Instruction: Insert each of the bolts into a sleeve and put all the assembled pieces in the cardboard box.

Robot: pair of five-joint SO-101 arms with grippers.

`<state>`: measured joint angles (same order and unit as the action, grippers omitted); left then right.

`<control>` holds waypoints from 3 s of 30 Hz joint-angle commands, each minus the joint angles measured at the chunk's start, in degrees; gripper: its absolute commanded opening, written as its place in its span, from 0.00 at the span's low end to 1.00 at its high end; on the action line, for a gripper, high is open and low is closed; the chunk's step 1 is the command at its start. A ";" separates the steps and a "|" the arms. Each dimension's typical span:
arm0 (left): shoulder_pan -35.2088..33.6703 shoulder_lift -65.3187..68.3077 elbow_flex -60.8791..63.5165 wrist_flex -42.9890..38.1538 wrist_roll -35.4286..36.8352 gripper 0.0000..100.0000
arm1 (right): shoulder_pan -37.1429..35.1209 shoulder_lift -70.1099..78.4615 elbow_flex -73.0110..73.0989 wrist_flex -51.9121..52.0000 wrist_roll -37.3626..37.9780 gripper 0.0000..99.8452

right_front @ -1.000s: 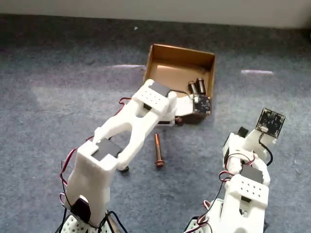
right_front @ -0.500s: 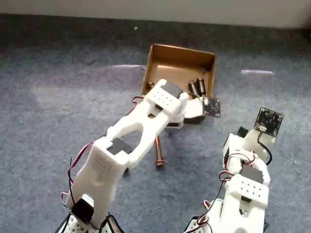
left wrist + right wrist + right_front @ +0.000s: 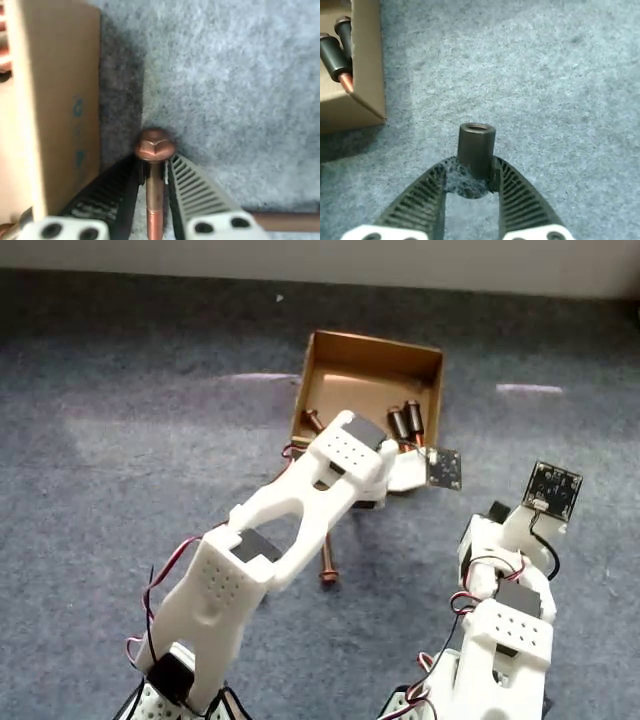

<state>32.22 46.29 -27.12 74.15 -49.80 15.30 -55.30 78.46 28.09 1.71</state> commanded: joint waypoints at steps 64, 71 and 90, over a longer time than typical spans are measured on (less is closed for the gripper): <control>-9.98 -102.99 72.66 -26.02 47.38 0.01 | -13.67 -49.98 15.34 10.51 0.79 0.00; -10.07 -113.10 84.35 -34.37 47.38 0.01 | -17.45 -49.89 15.43 10.51 0.79 0.00; -17.80 -146.86 97.54 -35.34 56.70 0.01 | -46.73 -49.89 17.19 8.31 10.99 0.00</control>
<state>13.67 -95.69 70.37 40.75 6.11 -27.52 -104.18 95.43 38.64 10.15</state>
